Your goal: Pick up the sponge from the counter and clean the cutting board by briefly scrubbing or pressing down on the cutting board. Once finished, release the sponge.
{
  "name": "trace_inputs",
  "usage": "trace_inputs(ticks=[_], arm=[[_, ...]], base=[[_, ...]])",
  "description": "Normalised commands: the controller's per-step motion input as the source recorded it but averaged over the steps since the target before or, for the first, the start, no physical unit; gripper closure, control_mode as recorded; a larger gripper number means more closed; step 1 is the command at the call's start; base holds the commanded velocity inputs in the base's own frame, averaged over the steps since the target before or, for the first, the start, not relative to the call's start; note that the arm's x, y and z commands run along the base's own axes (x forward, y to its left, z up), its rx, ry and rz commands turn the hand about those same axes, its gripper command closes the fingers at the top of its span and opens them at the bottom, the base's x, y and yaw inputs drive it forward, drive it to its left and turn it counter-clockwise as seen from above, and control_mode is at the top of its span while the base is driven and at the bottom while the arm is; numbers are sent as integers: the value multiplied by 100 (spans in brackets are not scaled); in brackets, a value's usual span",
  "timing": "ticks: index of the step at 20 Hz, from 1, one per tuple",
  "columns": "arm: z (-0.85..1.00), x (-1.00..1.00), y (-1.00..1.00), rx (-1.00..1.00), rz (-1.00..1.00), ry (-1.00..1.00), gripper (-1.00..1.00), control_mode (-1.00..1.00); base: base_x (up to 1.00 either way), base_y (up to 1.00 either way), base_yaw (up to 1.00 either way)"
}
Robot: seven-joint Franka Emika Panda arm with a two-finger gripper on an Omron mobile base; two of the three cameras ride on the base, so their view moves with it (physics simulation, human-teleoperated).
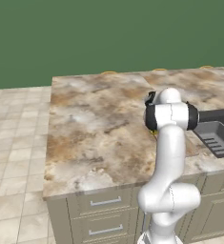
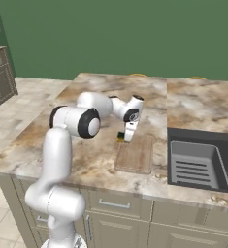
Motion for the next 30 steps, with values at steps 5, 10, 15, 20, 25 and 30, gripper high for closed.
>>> trace_inputs(ticks=[5,10,15,20,25,30], arm=[[-17,51,-22,0,-1,0,100,-100],[-28,30,-30,0,-3,0,100,-100],[-43,-2,-45,0,-2,-2,100,-100],[-56,-13,-46,0,-4,-6,100,-100],[-42,-22,-49,0,-7,-9,100,-100],[-21,-17,-43,0,-8,-9,100,-100]], base=[[0,0,0],[0,0,0],[0,0,0],[0,0,0],[0,0,0],[0,0,0]])
